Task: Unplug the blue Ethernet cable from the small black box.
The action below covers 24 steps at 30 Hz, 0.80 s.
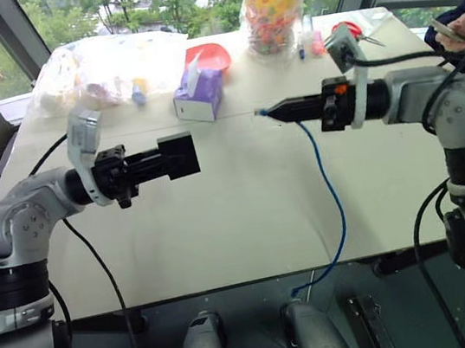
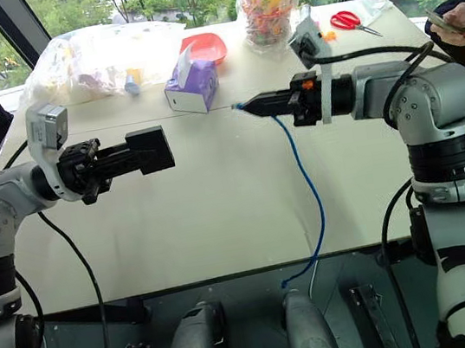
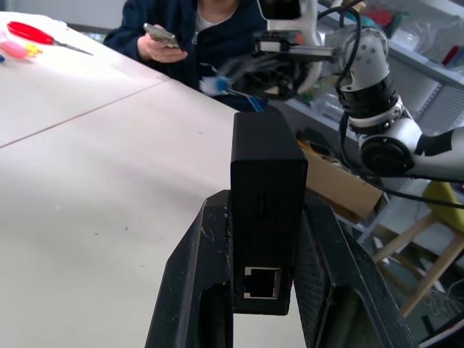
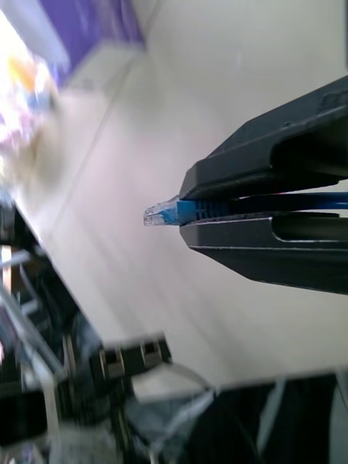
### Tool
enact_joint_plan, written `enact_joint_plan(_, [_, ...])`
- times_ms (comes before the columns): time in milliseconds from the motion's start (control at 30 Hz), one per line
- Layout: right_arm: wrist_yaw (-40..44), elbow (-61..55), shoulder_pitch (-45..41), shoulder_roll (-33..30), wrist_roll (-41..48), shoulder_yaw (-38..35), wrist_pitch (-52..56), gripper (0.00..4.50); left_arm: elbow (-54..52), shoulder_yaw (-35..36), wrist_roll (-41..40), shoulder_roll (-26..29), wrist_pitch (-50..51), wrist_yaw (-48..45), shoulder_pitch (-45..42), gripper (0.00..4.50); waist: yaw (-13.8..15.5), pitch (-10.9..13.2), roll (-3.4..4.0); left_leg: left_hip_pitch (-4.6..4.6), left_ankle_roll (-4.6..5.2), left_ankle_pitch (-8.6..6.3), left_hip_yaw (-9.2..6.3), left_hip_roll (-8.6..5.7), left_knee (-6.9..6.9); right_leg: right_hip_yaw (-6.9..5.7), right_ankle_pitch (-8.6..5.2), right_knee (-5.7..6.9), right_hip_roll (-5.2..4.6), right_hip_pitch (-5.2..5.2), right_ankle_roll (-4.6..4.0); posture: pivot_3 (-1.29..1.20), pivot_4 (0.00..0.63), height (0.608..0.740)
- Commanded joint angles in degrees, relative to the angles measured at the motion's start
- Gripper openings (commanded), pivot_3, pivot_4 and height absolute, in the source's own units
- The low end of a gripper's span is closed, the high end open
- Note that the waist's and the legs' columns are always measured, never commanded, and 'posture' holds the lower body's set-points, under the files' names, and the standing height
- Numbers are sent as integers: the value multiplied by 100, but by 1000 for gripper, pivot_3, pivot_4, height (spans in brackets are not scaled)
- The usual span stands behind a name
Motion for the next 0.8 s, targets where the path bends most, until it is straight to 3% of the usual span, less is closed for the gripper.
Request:
enact_joint_plan(33, [29,691,-1096,-144,-572,-81,-793,115,10,-75,400,-146,-650,54,-134,509,1,6,10,-1,0,0,2,0,1,1,0,0,0,-2,0,0,150,735])
enact_joint_plan(133, [-21,1614,-1953,-88,-1250,126,-1561,115,153,-320,974,-401,-1458,94,-178,509,2,8,12,-2,0,0,3,0,-5,0,0,0,0,-6,0,0,150,735])
enact_joint_plan(233, [-881,2794,-2636,34,-2783,781,-3496,115,453,-616,1712,-877,-2568,365,-306,509,3,7,9,-2,0,-1,8,-1,-10,1,2,-2,0,-7,3,0,150,735])
enact_joint_plan(300, [-1643,3497,-2785,55,-3809,1288,-4734,115,732,-799,2222,-1136,-3301,575,-390,509,3,6,7,-6,0,-1,8,-1,-10,0,4,-6,0,-8,7,0,150,735])
enact_joint_plan(367, [-3134,4041,-2625,140,-4949,1829,-6147,115,1212,-921,2712,-1441,-4141,859,-522,509,2,5,5,-12,0,0,11,-4,-7,1,9,-9,-2,-8,16,0,150,735])
enact_joint_plan(467, [-4752,4589,-2284,354,-5842,2161,-7358,115,1673,-970,3068,-1694,-4850,1063,-651,509,-10,5,5,-32,0,0,12,-8,-1,3,13,-8,-7,-25,21,0,150,735])
enact_joint_plan(533, [-4912,5005,-1910,577,-5944,2189,-7550,115,1770,-1021,3175,-1773,-5090,1067,-634,509,-31,6,5,-44,-1,2,13,-7,-6,6,19,-3,-7,-43,32,0,150,735])
enact_joint_plan(700, [-4430,5376,-1296,1022,-5581,1794,-7414,115,1752,-1158,3304,-1806,-5405,915,-447,509,-21,9,12,-42,0,3,13,-5,-16,5,25,-2,-3,-42,49,0,150,735])
enact_joint_plan(800, [-3557,5408,-954,1348,-5061,1404,-6607,115,1728,-1281,3395,-1826,-5516,790,-289,509,-22,13,20,-42,0,3,14,-6,-10,6,25,-2,-4,-37,50,0,150,735])
